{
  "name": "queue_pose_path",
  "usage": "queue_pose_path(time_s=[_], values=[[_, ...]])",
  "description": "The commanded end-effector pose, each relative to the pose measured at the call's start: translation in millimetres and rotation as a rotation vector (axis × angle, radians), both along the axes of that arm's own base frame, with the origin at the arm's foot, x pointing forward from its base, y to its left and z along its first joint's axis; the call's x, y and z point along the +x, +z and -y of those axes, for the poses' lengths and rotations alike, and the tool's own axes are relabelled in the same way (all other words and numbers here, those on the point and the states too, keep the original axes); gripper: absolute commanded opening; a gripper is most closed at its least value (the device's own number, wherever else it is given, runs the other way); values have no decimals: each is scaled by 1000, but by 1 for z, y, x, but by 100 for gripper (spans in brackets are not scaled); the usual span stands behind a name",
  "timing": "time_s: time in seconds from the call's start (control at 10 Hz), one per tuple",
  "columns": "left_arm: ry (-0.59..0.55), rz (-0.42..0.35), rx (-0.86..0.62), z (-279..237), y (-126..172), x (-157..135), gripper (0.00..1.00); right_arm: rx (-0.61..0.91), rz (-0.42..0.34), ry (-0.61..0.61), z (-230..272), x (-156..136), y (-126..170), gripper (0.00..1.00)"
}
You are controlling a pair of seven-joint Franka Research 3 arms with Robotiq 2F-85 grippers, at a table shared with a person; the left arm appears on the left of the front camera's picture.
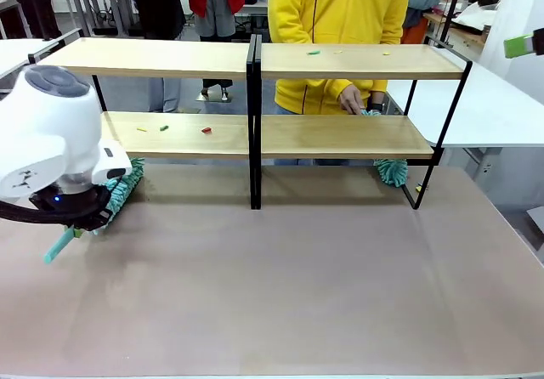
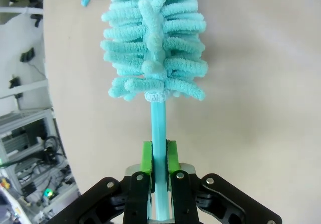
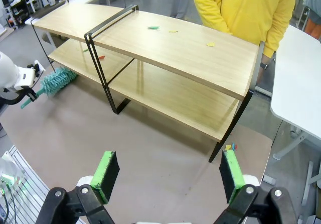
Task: Clean the shelves.
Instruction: Clean a randomly selected level of the Shelf with the Duster.
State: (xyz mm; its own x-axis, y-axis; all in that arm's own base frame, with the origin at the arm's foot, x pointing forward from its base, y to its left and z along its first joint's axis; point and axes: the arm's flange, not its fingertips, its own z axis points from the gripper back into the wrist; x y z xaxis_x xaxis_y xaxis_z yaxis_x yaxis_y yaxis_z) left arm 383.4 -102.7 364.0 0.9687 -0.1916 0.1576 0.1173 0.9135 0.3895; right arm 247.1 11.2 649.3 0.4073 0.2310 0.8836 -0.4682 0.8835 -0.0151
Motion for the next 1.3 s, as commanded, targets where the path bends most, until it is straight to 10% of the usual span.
queue_pose_path(time_s=[0.0,0.1,0.2,1.2], values=[[18,45,53,-49,-76,-140,12,3,0,2,1,0,0,100],[-35,-45,-40,-50,-68,-140,12,3,0,2,1,0,0,100],[4,3,26,5,-9,0,12,3,0,2,1,0,0,100],[11,-23,85,-1,-20,-60,12,3,0,2,1,0,0,100]])
